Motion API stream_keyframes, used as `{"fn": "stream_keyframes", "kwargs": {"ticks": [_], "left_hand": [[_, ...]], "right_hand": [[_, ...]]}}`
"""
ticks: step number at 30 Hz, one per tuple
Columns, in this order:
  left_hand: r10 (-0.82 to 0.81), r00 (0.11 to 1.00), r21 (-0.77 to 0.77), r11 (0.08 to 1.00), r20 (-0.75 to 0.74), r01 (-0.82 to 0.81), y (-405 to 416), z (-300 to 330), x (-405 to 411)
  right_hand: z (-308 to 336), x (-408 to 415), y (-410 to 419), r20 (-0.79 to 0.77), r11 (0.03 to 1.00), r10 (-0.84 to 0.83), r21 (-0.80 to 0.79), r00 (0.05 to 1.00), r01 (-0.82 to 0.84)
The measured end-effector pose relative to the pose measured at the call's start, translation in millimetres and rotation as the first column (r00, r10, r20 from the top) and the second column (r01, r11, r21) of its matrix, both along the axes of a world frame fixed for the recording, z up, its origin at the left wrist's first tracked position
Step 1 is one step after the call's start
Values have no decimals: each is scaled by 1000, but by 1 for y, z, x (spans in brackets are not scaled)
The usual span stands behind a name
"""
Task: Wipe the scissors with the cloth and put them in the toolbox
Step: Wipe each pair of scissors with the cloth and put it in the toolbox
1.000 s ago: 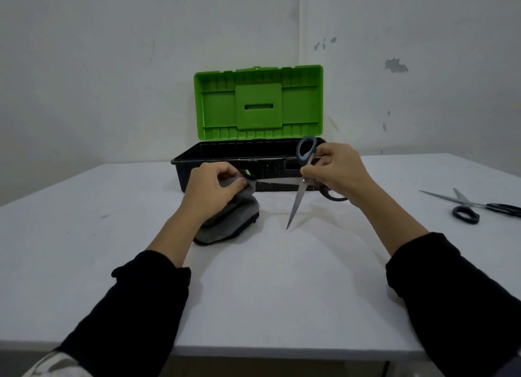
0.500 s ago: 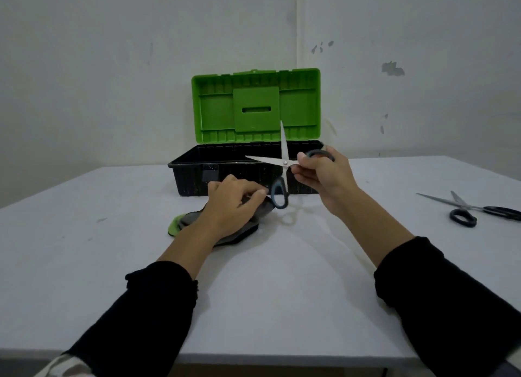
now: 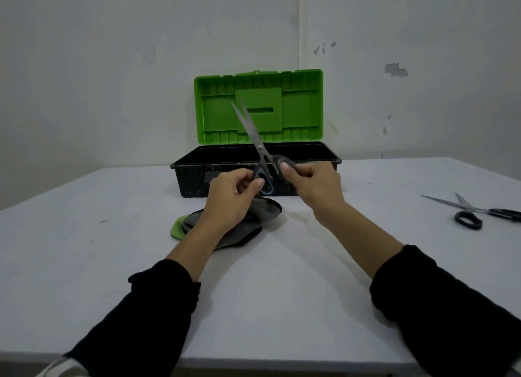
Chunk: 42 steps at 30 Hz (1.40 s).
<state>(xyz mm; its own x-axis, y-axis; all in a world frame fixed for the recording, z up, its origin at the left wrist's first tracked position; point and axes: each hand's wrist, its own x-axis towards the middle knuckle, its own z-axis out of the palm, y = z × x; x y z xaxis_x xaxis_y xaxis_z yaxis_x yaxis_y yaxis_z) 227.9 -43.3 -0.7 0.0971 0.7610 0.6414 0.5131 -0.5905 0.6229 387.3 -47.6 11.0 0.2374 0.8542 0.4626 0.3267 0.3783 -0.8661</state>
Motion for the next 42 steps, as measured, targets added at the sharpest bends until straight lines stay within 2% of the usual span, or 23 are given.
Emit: {"fn": "stream_keyframes", "kwargs": {"ticks": [4, 7, 9, 11, 13, 21, 23, 24, 25, 27, 29, 31, 33, 36, 42], "left_hand": [[9, 1000, 16, 1000, 3, -9, -1, 1, 2], [13, 998, 24, 1000, 56, -15, -2, 2, 4], [23, 997, 31, 999, 70, -25, -2, 3, 7], [32, 997, 32, 999, 64, -34, -3, 3, 8], [37, 997, 29, 999, 68, -39, -3, 4, 6], [-19, 999, -23, 1000, 30, 20, -2, 4, 3], [-10, 999, -13, 1000, -33, 9, 1, 8, 6], [32, 993, 32, 999, -112, -29, 4, 10, 8], [99, 970, 103, 992, -221, -78, 8, 12, 11], [229, 867, 212, 966, -442, -147, 16, 13, 20], [215, 761, 172, 975, -612, -137, 24, 10, 33], [97, 701, 63, 995, -706, -75, 31, 2, 47], [24, 690, -11, 999, -723, -47, 38, -7, 56], [24, 676, -11, 999, -736, -48, 47, -20, 60], [53, 716, 32, 999, -696, -43, 47, -30, 59]], "right_hand": [[-2, -7, 1, -10, 1000, 10, -22, 1000, -11], [-1, -9, 4, 65, 978, -136, 167, 989, 123], [-2, -8, 3, 198, 960, -185, 245, 963, 134], [-4, -9, 4, 320, 962, -193, 250, 927, 114], [-5, -8, 6, 376, 965, -190, 243, 907, 101], [-2, -1, 9, 426, 973, -160, 220, 890, 69], [-1, 5, 18, 444, 976, -160, 208, 882, 72], [1, 9, 24, 457, 976, -160, 203, 875, 73], [4, 15, 30, 474, 976, -167, 203, 865, 77], [13, 29, 45, 508, 973, -191, 210, 840, 95], [25, 44, 62, 554, 971, -205, 221, 807, 95], [34, 60, 80, 609, 977, -188, 198, 771, 82], [39, 73, 102, 656, 982, -176, 166, 734, 88], [42, 85, 133, 752, 993, -117, 86, 649, 80], [53, 81, 161, 834, 976, 175, -216, 523, 17]]}}
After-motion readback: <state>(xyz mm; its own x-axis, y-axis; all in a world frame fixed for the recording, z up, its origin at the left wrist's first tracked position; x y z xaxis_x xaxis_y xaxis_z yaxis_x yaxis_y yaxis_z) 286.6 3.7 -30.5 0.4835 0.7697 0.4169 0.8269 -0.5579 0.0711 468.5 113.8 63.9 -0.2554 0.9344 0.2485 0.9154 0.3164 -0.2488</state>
